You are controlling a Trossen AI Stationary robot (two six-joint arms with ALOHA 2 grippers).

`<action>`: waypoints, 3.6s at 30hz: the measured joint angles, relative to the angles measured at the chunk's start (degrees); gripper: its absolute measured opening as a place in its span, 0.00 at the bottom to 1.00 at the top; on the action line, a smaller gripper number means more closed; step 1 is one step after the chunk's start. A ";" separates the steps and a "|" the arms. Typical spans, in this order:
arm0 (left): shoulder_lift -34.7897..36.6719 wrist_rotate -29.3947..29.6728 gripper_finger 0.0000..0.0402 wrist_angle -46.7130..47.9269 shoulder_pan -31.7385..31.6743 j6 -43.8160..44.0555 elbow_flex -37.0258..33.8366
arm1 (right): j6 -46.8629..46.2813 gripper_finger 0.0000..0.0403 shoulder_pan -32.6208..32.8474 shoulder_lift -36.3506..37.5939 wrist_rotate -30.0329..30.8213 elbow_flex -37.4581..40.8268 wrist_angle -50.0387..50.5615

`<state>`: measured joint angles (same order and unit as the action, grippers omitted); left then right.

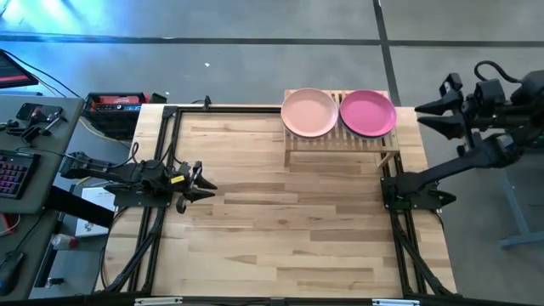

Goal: Place and stack plates onto a shelf
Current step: Return to Home Position

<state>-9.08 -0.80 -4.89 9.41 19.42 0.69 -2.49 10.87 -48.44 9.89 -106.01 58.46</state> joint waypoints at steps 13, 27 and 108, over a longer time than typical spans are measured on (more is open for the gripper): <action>0.00 0.00 0.27 -0.11 0.00 0.00 0.00 | 0.98 0.26 0.00 22.38 1.51 35.73 -20.80; 0.00 0.00 0.27 -0.09 0.00 -0.03 0.04 | -2.80 0.26 0.00 41.66 -2.84 66.71 -37.48; 0.12 -9.61 0.27 0.51 0.09 -11.35 0.04 | -7.57 0.26 0.00 43.27 -1.48 103.15 -56.90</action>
<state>-8.96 -10.40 -4.38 9.50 8.07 0.73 -10.07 10.87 -5.17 8.41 -2.85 1.56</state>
